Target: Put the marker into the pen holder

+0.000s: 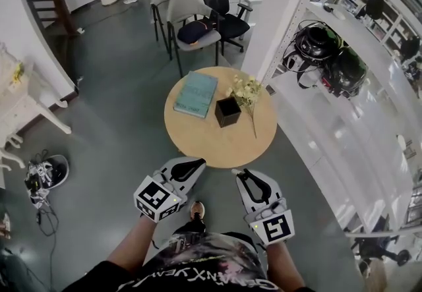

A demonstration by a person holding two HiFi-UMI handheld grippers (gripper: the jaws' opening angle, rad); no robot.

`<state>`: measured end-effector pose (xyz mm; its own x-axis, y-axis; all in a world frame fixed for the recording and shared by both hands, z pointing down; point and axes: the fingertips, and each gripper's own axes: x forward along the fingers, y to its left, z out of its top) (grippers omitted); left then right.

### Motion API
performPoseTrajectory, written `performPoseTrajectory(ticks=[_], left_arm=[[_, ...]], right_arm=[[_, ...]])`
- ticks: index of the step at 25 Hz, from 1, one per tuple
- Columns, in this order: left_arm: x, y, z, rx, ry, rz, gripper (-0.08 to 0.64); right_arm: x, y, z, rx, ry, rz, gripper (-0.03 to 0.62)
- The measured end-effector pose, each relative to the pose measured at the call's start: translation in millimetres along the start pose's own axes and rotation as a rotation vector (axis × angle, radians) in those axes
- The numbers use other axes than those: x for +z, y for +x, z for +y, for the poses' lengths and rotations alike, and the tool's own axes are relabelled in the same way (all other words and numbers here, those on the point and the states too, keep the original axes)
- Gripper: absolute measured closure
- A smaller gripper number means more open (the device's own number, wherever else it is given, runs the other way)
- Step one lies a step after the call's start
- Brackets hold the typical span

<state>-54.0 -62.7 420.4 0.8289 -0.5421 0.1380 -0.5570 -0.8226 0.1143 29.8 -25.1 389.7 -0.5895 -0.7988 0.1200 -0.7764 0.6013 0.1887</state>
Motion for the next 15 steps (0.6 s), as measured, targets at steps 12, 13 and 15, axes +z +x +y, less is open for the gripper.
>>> performPoseTrajectory(ticks=[12,13,15], left_arm=[[8,6,28,-0.004,0.004,-0.007,0.537],[7,6,30,-0.005,0.004,-0.006,0.537],[5,8,34,-0.009,0.002,-0.004,0.537]], right_arm=[[9,28,-7,-0.012,-0.018,-0.011,0.517],[8,30,-8,-0.012,-0.019,-0.013,0.517],[6,35,-9,-0.014,-0.02,-0.012,0.517]])
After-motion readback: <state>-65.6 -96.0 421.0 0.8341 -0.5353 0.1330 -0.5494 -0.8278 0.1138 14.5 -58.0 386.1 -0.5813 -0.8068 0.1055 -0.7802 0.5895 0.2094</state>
